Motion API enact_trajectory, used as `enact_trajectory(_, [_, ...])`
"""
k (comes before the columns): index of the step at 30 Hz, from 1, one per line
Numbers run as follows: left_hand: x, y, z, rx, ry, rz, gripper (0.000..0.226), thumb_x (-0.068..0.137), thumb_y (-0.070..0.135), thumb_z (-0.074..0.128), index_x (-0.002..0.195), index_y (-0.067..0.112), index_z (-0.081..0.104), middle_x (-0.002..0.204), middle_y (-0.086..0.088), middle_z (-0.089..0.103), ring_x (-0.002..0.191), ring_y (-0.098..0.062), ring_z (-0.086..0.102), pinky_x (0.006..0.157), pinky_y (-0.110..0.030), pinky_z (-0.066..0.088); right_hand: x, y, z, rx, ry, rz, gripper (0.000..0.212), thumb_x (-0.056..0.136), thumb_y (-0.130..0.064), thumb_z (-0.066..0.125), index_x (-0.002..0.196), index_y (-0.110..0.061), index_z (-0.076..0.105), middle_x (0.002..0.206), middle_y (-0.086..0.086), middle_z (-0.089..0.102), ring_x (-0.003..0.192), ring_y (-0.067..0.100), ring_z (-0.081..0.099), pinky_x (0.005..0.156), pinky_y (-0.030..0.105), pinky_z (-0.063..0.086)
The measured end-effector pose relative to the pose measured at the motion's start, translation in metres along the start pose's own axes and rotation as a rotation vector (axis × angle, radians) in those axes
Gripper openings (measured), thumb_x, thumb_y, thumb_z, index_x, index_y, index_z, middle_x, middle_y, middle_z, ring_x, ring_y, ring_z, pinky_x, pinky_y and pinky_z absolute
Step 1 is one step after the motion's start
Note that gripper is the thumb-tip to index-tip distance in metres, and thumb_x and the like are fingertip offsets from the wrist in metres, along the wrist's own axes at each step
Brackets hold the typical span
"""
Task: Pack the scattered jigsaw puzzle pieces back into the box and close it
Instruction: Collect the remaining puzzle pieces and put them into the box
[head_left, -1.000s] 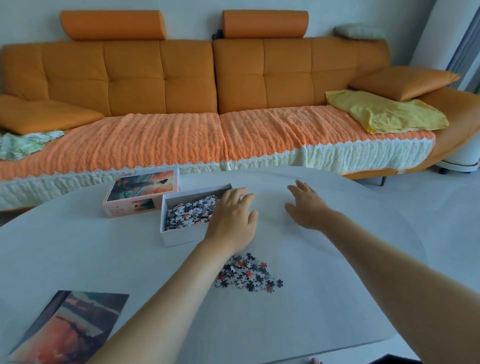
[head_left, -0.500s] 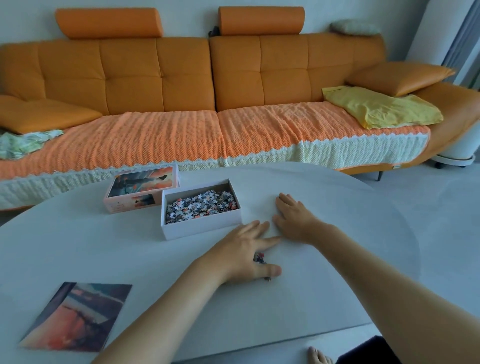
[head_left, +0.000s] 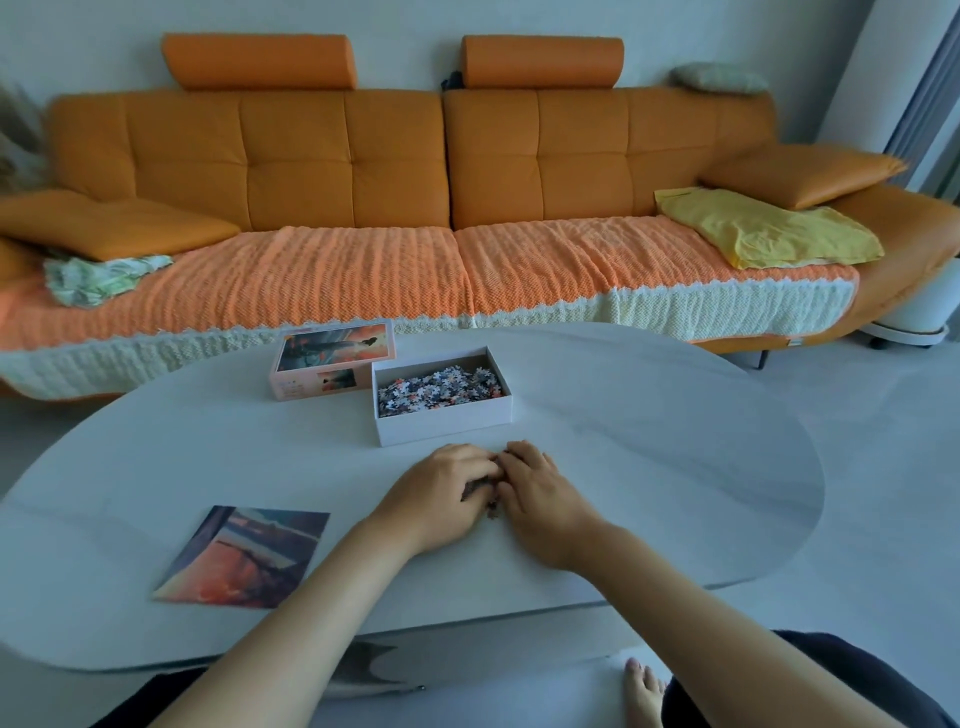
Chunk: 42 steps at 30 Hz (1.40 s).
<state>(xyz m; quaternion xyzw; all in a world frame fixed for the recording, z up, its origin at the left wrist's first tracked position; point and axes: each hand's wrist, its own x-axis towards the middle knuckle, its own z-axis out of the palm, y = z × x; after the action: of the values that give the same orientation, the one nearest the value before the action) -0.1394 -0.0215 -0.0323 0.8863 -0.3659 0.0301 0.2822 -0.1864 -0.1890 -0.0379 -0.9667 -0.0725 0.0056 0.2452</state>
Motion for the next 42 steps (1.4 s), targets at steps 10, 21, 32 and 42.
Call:
enact_trajectory(10, [-0.012, -0.033, -0.048, 0.039, -0.054, -0.254, 0.035, 0.089, 0.026, 0.057, 0.123, 0.034, 0.056, 0.131, 0.013, 0.05, 0.129, -0.009, 0.035, 0.108, -0.032, 0.032, 0.029, -0.034, 0.015, 0.047, -0.051, -0.064, 0.044, 0.099, -0.021, 0.041, 0.142, -0.011, 0.037, 0.138, 0.01, 0.033, 0.126, 0.031, 0.038, 0.11, 0.039, 0.031])
enact_trajectory(21, [-0.021, -0.045, -0.042, 0.174, -0.219, -0.227, 0.08, 0.077, 0.066, 0.061, 0.146, 0.032, 0.038, 0.131, 0.009, 0.035, 0.13, -0.012, 0.024, 0.111, -0.034, 0.028, 0.054, -0.042, -0.028, -0.033, -0.121, -0.135, 0.048, 0.09, -0.035, 0.058, 0.137, -0.026, 0.051, 0.14, -0.007, 0.042, 0.129, 0.013, 0.041, 0.106, 0.027, 0.035])
enact_trajectory(32, [-0.025, -0.038, -0.047, 0.081, -0.108, -0.218, 0.046, 0.091, 0.035, 0.062, 0.136, 0.027, 0.055, 0.114, 0.006, 0.047, 0.116, -0.009, 0.037, 0.099, -0.026, 0.035, 0.063, -0.05, -0.028, -0.108, -0.252, -0.058, 0.061, 0.073, -0.049, 0.077, 0.129, -0.036, 0.056, 0.116, -0.005, 0.044, 0.099, 0.015, 0.052, 0.082, 0.026, 0.042])
enact_trajectory(42, [-0.001, -0.035, -0.053, -0.029, -0.093, -0.297, 0.016, 0.085, 0.016, 0.071, 0.097, 0.027, 0.072, 0.092, 0.012, 0.059, 0.074, 0.002, 0.055, 0.064, -0.007, 0.037, 0.068, -0.045, -0.029, -0.012, -0.144, 0.034, 0.041, 0.072, -0.035, 0.081, 0.111, -0.029, 0.069, 0.098, -0.015, 0.051, 0.083, 0.006, 0.052, 0.068, 0.017, 0.04])
